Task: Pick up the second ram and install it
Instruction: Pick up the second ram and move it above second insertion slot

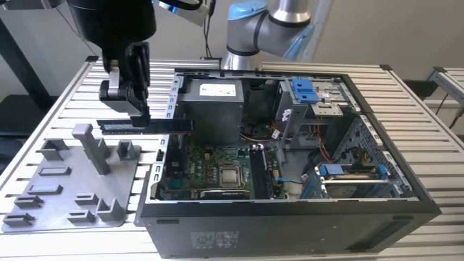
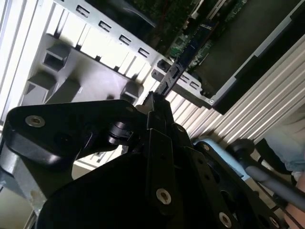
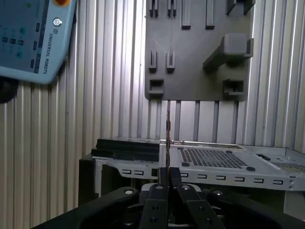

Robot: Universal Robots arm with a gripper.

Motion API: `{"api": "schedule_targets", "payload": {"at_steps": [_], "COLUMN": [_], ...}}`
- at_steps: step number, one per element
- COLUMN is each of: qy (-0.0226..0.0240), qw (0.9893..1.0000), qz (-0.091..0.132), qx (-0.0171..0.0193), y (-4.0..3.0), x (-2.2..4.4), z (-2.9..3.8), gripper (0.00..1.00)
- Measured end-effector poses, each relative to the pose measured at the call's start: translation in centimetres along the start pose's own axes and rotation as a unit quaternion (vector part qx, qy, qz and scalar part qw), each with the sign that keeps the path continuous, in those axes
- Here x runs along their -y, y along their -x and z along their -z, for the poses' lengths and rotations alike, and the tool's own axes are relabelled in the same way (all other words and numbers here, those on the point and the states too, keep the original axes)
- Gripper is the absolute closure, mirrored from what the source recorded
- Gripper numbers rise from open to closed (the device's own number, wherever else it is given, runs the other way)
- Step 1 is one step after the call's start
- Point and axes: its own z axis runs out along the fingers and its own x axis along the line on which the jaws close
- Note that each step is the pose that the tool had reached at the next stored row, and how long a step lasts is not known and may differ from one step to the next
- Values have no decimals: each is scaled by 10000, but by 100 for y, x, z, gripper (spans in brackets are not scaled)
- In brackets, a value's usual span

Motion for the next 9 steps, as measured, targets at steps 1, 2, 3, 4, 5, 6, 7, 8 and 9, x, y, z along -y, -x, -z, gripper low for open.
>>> {"api": "schedule_targets", "payload": {"at_steps": [1,2,3,4,5,6,7,8,9], "qy": [0,0,0,0,0,0,0,0,0], "qw": [10000,10000,10000,10000,10000,10000,10000,10000,10000], "qz": [0,1,1,1,2,2,2,2,2], "qx": [0,0,-1,0,0,0,0,0,-1], "y": [-1,-2,-2,-3,-4,-4,-5,-5,-6], "x": [26,55,80,104,127,148,168,186,202], "z": [1,1,2,2,2,2,2,3,3], "gripper": [87,87,87,87,87,87,87,87,87]}}
